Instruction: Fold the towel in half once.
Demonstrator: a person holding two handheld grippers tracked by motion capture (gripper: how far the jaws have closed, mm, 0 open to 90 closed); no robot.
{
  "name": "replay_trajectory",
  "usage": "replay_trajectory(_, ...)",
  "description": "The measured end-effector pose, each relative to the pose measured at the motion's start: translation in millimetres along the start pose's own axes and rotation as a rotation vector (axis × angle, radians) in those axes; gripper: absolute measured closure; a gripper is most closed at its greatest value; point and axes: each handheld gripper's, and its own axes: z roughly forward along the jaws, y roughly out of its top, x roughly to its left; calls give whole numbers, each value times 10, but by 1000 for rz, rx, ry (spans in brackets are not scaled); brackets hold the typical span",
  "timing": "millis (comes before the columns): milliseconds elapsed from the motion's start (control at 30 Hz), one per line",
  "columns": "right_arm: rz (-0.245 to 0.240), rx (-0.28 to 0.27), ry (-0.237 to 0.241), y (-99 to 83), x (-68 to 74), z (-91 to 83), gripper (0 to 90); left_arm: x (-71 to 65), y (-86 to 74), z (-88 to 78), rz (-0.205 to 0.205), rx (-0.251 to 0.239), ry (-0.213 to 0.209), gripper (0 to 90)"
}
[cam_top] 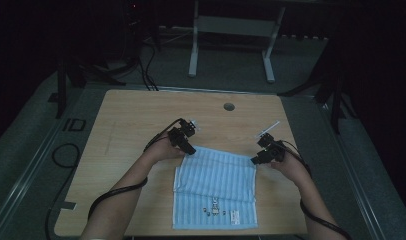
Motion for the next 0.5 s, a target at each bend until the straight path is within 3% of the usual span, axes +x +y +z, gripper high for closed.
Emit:
replay_trajectory(133, 5, 54, -21, 64, -35, 154, 552, 16, 45, 93, -9, 14, 7, 420)
replay_trajectory(300, -28, 95, -29, 117, 10, 251, 601, -9, 56, 160, 5, 19, 3, 422)
replay_trajectory(433, -47, 97, -26, 141, 72, 262, 774, -39, 39, 163, 13, -6, 12, 438)
replay_trajectory(467, -51, 101, -21, 146, 87, 263, 809, -43, 35, 158, 10, -8, -2, 455)
replay_trajectory(500, -61, 103, -22, 152, 99, 266, 819, -56, 33, 153, 17, -10, -13, 523)
